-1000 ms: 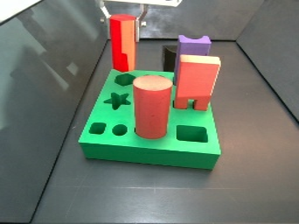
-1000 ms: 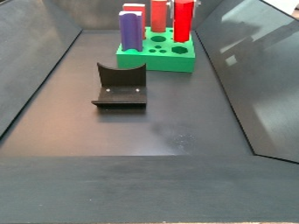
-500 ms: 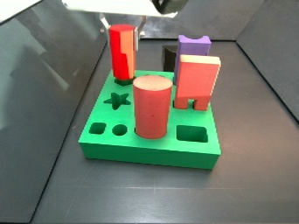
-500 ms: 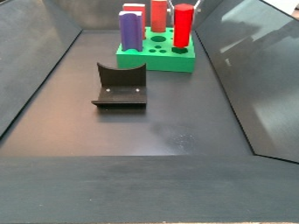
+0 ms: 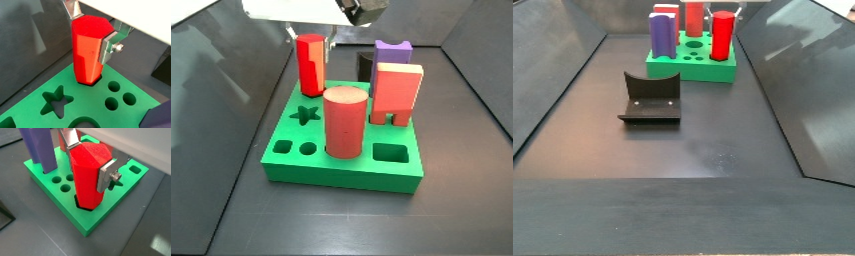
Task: Pick up the hexagon object. Move up. Move to above the board. Insert the hexagon object.
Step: Insert the hexagon object.
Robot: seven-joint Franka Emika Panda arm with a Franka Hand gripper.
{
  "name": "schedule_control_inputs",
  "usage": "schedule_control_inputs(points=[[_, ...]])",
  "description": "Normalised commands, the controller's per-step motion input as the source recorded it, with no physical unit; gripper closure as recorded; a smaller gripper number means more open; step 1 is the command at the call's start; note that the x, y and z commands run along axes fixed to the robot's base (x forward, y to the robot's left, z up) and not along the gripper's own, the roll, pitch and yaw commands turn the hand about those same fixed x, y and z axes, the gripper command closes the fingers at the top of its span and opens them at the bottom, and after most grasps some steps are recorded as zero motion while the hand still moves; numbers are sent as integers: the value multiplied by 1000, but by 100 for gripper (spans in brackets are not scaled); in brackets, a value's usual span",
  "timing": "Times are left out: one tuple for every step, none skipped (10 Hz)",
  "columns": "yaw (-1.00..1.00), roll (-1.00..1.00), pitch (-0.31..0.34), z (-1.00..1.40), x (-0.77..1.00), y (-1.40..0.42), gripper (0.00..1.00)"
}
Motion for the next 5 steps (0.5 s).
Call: schedule_control_inputs(points=[[0,-21,-21,-77,0,17,100],[0,-36,-27,-34,0,0,100],[0,-60,-76,-143,0,0,100],[-14,-73,-100,-203,0,0,100],[-57,-113,-136,-229,0,0,100]])
